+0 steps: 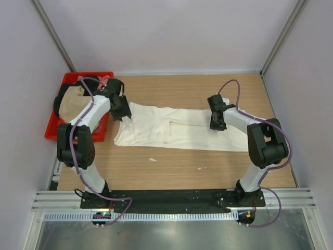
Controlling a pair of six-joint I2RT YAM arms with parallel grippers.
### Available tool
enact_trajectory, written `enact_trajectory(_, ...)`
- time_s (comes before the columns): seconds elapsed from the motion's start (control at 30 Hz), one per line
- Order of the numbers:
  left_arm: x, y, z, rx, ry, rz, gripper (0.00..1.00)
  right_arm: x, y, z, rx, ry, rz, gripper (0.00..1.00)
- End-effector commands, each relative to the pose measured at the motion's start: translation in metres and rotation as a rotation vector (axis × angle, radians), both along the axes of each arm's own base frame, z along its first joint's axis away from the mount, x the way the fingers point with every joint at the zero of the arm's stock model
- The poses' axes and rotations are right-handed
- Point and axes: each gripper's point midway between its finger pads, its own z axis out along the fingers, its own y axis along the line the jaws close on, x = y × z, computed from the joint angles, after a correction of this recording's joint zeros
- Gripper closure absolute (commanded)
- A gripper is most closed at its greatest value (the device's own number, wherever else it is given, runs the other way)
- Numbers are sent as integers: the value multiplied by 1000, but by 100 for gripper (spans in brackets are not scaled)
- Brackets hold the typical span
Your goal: Fold and stack the t-shirts
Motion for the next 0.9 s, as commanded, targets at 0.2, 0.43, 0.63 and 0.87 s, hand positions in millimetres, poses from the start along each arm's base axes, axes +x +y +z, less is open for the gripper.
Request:
enact_trajectory(0.2,90,3,-4,-150,-100,20,47,66,-10,82,95,-197,-14,68)
enact_trajectory(0.43,125,-2,-27,-162,-77,28,47,110,-56,73,113,-207,-97,69)
enact_trajectory(0.63,137,1,-55,-146,-40,63,51,121,-100,41,88,-166,-183,69)
enact_trajectory(0.87,135,8,-77,-106,5,105,97,114,-147,0,40,-113,-302,70)
